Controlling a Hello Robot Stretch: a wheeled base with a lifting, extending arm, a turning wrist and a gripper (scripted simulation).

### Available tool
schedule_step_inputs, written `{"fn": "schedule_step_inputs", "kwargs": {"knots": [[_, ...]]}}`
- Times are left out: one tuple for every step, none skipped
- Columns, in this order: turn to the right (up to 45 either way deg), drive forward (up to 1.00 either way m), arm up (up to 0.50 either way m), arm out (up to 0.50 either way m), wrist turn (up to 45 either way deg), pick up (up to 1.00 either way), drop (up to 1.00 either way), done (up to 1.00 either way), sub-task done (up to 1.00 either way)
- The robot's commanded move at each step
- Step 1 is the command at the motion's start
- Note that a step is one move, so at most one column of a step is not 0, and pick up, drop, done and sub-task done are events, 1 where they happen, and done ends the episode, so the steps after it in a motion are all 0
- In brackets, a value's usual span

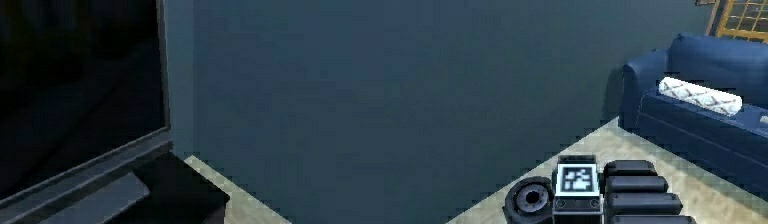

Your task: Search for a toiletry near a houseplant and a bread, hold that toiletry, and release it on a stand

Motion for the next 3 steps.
{"fn": "schedule_step_inputs", "kwargs": {"knots": [[0.0, 0.2, 0.0, 0.0, 0.0, 0.0, 0.0, 0.0, 0.0], [-45.0, 0.0, 0.0, 0.0, 0.0, 0.0, 0.0, 0.0, 0.0], [-45.0, 0.0, 0.0, 0.0, 0.0, 0.0, 0.0, 0.0, 0.0]]}}
